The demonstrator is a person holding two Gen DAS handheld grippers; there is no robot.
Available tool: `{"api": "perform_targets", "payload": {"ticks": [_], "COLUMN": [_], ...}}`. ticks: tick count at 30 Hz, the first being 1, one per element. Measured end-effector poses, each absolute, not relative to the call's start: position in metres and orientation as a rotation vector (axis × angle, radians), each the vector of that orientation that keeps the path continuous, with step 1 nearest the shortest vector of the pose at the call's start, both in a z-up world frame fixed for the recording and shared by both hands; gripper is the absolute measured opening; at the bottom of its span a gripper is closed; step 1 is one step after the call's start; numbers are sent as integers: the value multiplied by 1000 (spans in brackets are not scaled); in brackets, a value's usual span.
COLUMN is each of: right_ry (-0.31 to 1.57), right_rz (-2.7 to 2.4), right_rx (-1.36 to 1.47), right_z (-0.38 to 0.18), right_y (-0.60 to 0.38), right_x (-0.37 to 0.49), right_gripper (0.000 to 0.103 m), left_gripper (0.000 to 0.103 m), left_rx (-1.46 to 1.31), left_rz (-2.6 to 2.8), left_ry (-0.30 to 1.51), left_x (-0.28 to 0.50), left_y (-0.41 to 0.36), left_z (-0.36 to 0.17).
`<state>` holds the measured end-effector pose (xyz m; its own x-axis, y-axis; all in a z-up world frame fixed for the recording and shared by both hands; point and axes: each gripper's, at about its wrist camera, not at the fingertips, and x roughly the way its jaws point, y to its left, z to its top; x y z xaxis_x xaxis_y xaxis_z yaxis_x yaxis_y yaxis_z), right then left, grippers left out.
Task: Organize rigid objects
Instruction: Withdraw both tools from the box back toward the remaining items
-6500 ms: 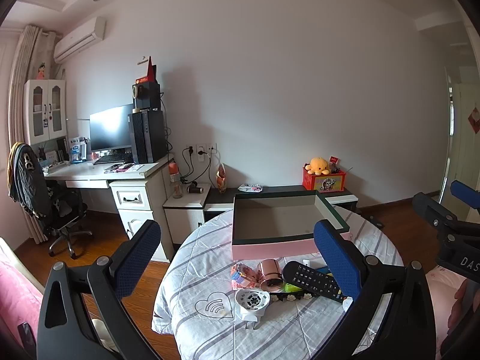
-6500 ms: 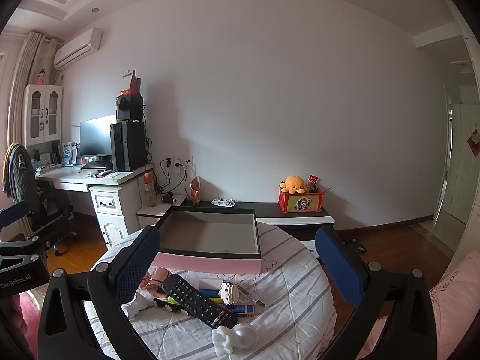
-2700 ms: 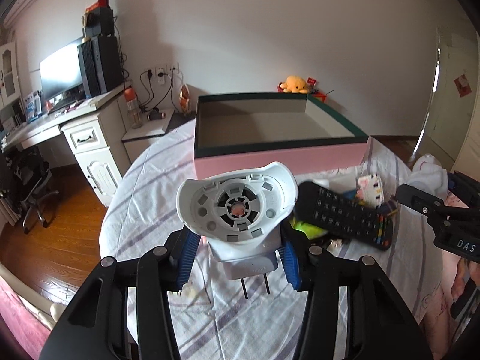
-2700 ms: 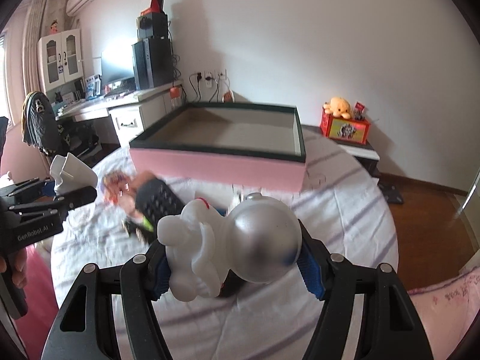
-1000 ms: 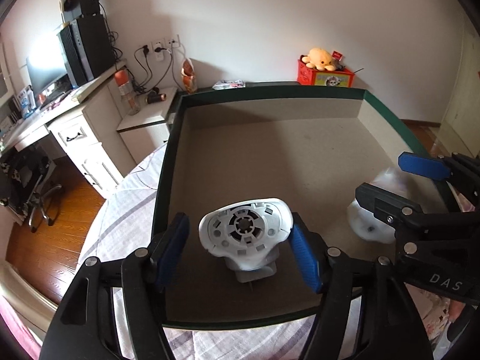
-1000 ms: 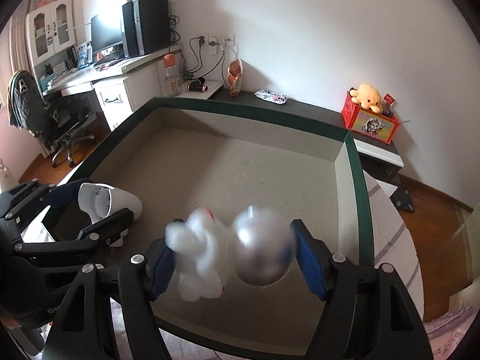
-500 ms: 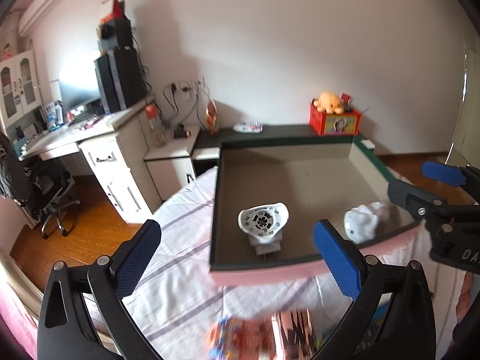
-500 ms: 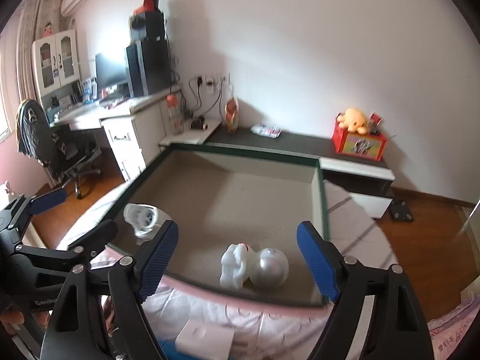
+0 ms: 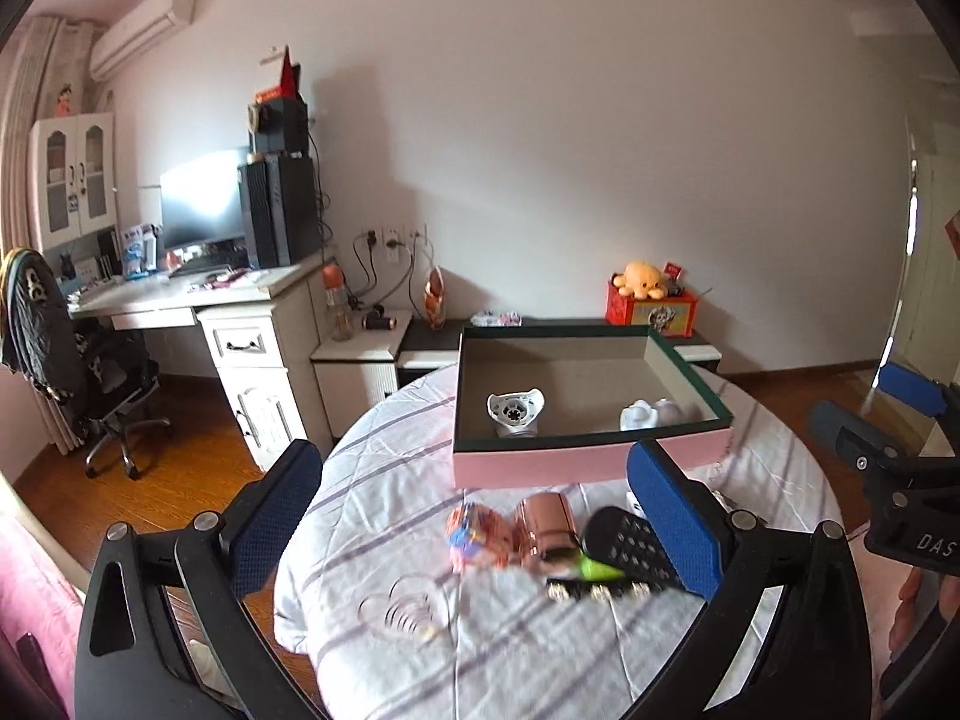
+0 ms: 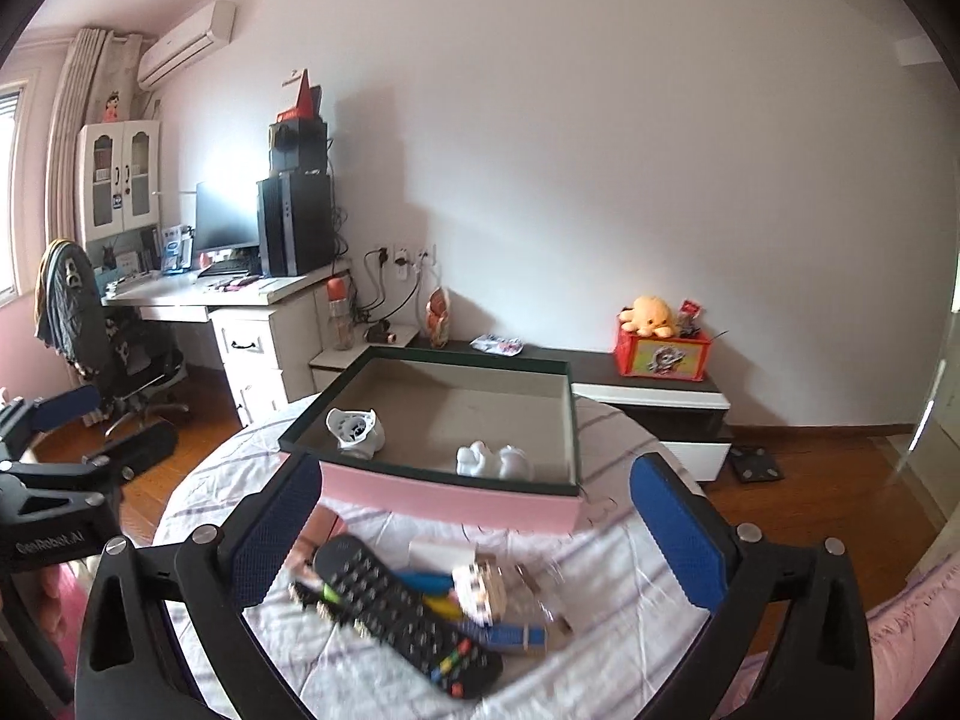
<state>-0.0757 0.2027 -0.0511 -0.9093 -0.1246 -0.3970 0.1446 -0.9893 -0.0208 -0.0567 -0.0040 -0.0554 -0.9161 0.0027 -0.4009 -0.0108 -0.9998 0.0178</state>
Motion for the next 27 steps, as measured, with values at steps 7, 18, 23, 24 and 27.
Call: {"api": "perform_targets", "payload": {"ticks": [7, 18, 23, 24, 27], "right_ry": [60, 97, 99, 99, 96], "right_rz": [-2983, -3007, -3014, -3016, -3019], "right_rx": [546, 519, 548, 549, 554], "right_z": [-46, -40, -45, -45, -46], "right_y": [204, 202, 206, 207, 209], "right_x": [-19, 17, 16, 16, 14], "right_gripper": [103, 103, 103, 103, 103], "left_gripper": [103, 103, 103, 103, 103], "left_rx": [-556, -543, -572, -576, -576], "left_rz": [3081, 3081, 3076, 3074, 3080], "left_ry": [83, 92, 88, 87, 86], "left_x": [1, 20, 16, 15, 13], "left_y": [-3, -10, -14, -14, -15], "left_z": [-47, -44, -50, -51, -52]}}
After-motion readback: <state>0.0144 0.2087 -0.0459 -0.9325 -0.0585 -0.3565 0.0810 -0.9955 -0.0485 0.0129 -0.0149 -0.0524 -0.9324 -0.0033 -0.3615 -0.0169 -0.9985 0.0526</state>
